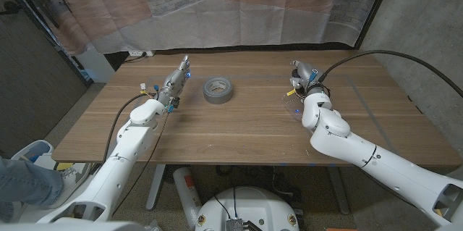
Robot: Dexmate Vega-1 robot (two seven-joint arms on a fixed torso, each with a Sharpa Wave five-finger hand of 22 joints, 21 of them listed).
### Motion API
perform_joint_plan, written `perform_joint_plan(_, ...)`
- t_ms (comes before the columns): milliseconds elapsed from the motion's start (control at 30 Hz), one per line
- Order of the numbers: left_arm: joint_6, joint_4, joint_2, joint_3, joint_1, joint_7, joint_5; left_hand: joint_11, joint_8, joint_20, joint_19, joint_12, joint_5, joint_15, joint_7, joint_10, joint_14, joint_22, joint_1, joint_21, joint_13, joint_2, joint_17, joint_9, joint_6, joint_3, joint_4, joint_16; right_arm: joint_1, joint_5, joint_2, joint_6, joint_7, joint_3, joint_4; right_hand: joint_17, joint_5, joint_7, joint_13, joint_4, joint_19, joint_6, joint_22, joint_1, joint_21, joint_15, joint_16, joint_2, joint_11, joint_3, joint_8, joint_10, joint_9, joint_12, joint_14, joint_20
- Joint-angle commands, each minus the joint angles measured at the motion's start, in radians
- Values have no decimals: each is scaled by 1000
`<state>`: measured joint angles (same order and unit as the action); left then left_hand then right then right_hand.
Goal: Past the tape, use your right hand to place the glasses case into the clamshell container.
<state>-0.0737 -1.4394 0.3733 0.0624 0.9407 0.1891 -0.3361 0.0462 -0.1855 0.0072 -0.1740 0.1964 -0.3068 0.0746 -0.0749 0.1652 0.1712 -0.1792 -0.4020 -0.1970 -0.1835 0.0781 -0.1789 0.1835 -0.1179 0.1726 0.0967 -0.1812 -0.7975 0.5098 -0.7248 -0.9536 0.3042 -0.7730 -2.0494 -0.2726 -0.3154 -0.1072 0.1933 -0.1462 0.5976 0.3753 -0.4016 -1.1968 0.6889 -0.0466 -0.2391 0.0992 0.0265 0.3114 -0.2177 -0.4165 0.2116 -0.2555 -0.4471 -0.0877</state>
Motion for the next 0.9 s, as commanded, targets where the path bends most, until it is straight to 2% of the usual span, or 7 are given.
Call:
perform_joint_plan(33, 14, -23, 8, -7, 10, -6, 4, 4, -9, -2, -34, 4, 3, 0, -6, 3, 43, -3, -4, -4, -2, 6, -5, 2, -2, 9, -2, -6, -35, -9, 24, 17, 41, 19, 32, -3, -8, 2, 2, 3, 137, 11, -4, -17, 8, -45, -8, 25, 3, -4, 1, -7, 5, -1, -13, 291)
perform_joint_plan(200, 17, -28, 9, -5, 10, -6, 6, 4, -9, -1, -35, 4, 3, -1, -6, 4, 43, -3, -4, -4, -2, 6, -5, 2, -2, 10, -2, -6, -51, -26, 38, 49, 76, 36, 54, -4, -9, 1, 2, 2, 136, 11, -3, -17, 12, -49, -10, 25, 6, -4, 1, -11, 5, -2, -17, 291)
perform_joint_plan(900, 29, -43, 6, 2, 17, -16, 15, 5, -9, -1, -36, 4, 4, 0, -6, 5, 44, -3, -7, -4, -2, 8, -5, 2, -2, 13, -3, -6, -43, -74, 55, 84, 68, 39, 111, -8, -14, 0, 3, 4, 131, 12, -1, -13, 24, -51, -10, 29, 7, -5, 2, -13, 6, -2, -22, 294)
